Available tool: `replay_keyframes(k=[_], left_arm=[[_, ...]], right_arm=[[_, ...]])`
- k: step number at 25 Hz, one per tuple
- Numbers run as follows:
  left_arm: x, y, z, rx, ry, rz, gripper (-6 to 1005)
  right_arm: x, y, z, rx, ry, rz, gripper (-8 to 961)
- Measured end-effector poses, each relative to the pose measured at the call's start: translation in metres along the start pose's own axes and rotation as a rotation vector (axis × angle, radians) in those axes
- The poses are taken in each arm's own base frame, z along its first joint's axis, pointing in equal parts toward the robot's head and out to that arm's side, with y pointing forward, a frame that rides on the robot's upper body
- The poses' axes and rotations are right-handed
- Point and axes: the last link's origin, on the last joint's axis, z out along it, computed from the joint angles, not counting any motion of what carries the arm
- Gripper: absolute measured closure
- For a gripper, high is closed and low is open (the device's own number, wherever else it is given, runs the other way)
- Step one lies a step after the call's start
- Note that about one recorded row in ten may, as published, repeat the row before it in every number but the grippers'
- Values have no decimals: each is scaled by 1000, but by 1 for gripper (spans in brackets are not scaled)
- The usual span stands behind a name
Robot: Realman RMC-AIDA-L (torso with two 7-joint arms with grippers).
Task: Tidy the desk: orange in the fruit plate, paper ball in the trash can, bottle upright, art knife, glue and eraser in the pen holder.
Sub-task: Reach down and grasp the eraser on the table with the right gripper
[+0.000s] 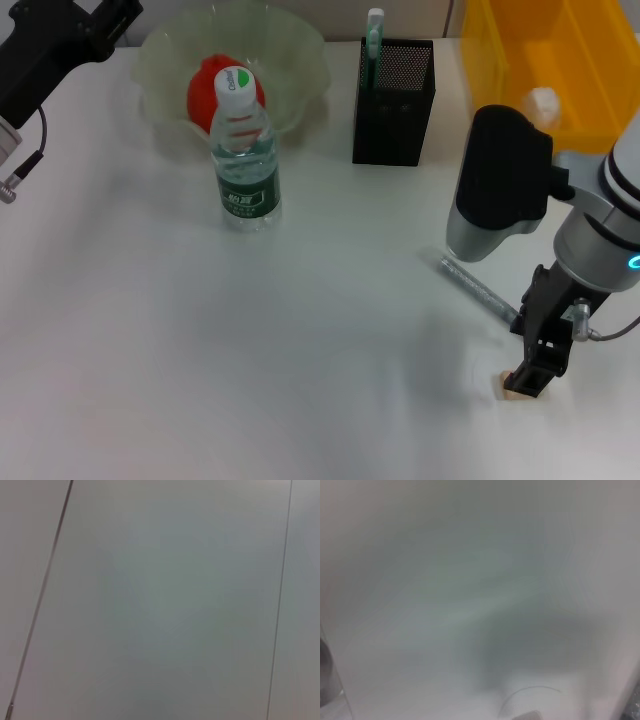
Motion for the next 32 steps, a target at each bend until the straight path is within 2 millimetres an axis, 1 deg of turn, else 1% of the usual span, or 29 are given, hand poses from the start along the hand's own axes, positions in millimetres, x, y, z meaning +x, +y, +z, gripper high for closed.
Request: replay_keyframes(k=[7, 15, 22, 27, 32], left_arm=[[0, -1, 3, 6, -6, 2, 372], [-1, -1, 6, 10, -14, 2, 371], [-1, -1, 7, 6, -16, 3, 371], [-1, -1, 7, 7, -16, 3, 372], [-1, -1, 7, 9, -15, 3, 371]], right_arm=[[-2, 7, 5, -15, 42, -53, 290], [-1, 10, 12, -42, 73, -62, 295], [-6, 13, 14, -30, 80, -93, 297], [-7, 13, 14, -21, 88, -100, 429], [-6, 13, 15, -22, 99, -104, 425]])
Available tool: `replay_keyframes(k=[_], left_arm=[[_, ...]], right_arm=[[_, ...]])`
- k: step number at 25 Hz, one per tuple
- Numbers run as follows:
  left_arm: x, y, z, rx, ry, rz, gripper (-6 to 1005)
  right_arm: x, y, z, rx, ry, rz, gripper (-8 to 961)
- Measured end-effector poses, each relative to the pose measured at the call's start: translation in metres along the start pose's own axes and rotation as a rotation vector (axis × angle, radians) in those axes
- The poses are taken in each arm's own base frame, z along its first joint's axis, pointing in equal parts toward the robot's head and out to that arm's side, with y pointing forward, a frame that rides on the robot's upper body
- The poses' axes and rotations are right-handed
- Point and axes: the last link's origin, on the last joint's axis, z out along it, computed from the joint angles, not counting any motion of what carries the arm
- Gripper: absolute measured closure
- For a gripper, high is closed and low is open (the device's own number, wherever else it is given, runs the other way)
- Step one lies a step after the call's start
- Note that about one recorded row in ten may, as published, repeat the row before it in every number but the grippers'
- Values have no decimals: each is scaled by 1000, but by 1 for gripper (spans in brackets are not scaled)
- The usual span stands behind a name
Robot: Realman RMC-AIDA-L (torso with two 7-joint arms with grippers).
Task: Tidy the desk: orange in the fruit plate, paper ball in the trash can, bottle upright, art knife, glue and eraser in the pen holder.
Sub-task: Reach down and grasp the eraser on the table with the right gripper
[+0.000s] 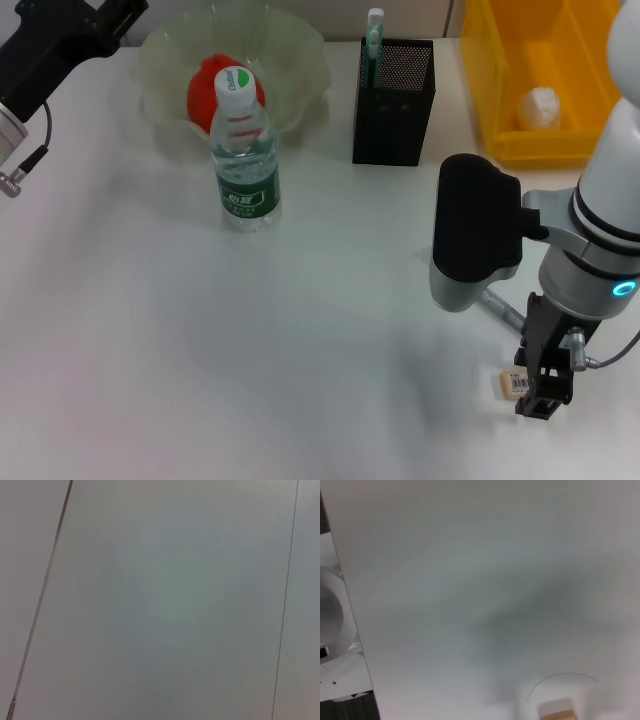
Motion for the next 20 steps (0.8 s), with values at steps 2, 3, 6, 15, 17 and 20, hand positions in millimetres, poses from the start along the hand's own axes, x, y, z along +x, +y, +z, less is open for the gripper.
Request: replay_keyframes(k=[2, 3, 6, 15, 17, 20], left_arm=[[0, 0, 0, 0, 0, 0, 371], [0, 0, 0, 0, 0, 0, 371], [0, 0, 0, 1, 0, 0, 371], [-2, 1, 1, 1, -2, -9, 372], [-2, 1, 1, 1, -2, -9, 372], [-2, 1, 1, 1, -2, -9, 372]], right_arm=[[0, 0, 0, 0, 3, -2, 424], [0, 0, 0, 0, 5, -4, 423], [-1, -1, 1, 3, 11, -8, 424], [-3, -4, 3, 11, 17, -14, 427], [-3, -4, 3, 12, 18, -18, 434], [-4, -3, 4, 12, 22, -24, 444]])
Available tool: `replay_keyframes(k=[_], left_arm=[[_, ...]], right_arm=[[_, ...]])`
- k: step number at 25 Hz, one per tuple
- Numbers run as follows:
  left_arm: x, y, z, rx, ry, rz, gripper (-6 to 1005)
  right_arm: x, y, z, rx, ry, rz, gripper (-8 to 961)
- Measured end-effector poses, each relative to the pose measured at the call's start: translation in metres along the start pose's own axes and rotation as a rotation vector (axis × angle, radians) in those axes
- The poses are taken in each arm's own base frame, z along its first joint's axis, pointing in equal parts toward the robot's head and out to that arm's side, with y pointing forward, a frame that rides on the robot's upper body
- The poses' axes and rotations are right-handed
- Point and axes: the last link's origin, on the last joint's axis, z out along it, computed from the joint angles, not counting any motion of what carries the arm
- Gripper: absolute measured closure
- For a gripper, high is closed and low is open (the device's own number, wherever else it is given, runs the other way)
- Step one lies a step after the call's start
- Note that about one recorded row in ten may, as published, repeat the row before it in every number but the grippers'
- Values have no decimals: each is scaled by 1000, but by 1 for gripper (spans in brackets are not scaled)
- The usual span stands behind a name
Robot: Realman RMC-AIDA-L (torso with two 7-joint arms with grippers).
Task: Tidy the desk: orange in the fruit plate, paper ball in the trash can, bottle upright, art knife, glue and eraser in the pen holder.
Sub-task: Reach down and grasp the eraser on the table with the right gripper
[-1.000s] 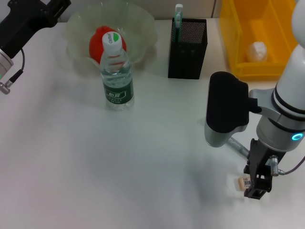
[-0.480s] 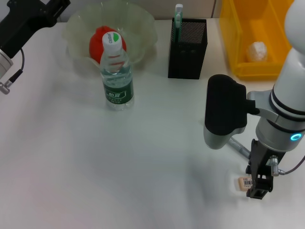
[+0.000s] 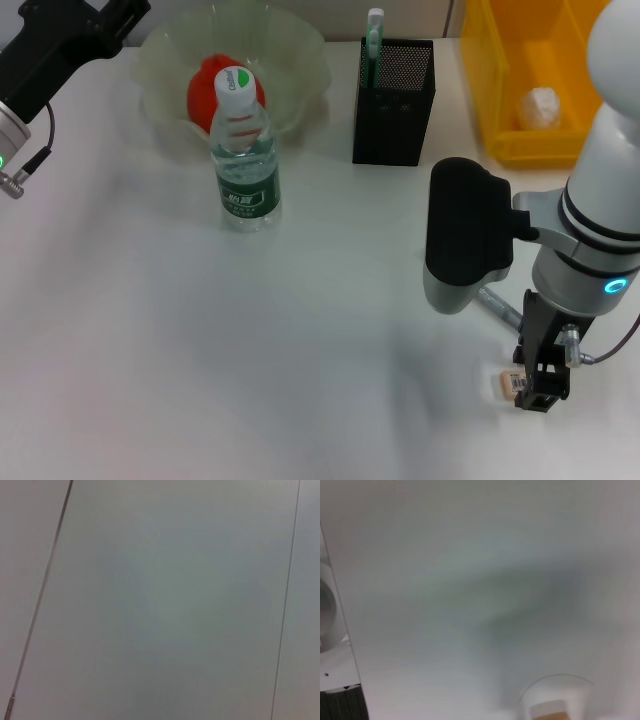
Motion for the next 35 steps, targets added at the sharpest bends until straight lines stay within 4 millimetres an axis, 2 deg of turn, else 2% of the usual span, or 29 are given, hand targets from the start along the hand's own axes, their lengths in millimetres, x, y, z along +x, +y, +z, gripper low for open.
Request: replay_keyframes(k=[14, 23, 28, 35], left_arm=[[-1, -1, -3, 7, -4, -1, 371], [-1, -2, -3, 7, -4, 0, 372], [0, 0, 0, 0, -1, 15, 371], [0, 0, 0, -1, 0, 15, 372]], right_arm=[[-3, 1, 6, -4, 23, -9, 479], [-3, 1, 7, -2, 33, -18, 538], [-3, 1, 6, -3, 31, -15, 602], [-4, 1, 5, -3, 19, -18, 620]])
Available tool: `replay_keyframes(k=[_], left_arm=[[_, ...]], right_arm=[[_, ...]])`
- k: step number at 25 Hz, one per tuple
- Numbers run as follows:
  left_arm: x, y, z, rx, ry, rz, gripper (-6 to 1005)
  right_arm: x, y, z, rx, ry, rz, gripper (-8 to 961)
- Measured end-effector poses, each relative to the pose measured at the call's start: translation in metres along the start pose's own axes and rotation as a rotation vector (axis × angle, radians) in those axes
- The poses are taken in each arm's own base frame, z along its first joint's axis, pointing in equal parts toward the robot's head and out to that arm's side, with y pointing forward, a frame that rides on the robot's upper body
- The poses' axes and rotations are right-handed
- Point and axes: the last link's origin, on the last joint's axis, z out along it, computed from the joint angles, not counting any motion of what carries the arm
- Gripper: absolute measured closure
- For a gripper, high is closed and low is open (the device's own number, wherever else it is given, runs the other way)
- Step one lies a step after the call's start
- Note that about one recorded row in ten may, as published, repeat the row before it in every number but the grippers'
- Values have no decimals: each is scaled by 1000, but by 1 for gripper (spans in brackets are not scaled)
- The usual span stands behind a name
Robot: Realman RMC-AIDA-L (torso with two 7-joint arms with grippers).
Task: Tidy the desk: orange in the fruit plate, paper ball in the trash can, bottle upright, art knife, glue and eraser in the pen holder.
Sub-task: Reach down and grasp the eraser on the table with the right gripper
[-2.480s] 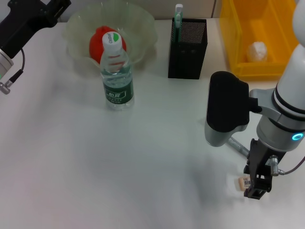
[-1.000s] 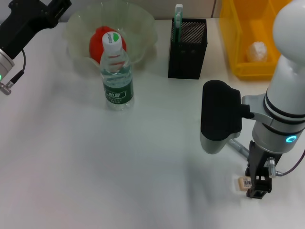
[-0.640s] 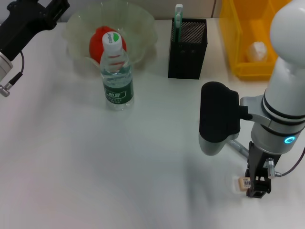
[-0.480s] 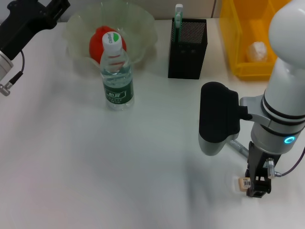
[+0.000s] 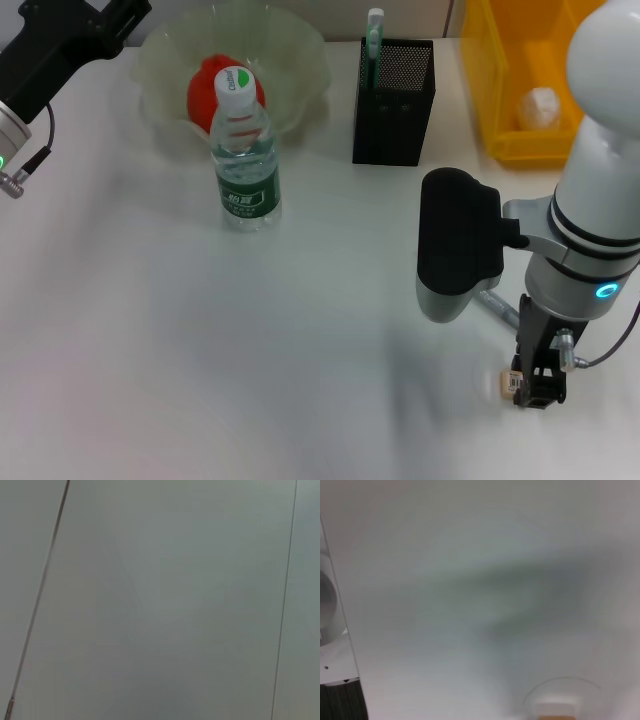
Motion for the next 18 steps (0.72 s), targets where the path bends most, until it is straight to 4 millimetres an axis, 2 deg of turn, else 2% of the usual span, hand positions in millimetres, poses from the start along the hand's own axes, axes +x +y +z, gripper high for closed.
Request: replay_keyframes(k=[8, 18], left_arm=[[0, 0, -1, 0, 1, -1, 372], [0, -1, -3, 2, 1, -2, 373]], right_arm=[[-2, -5, -12, -48, -125, 25, 631], [1, -8, -11, -31, -103, 61, 625]])
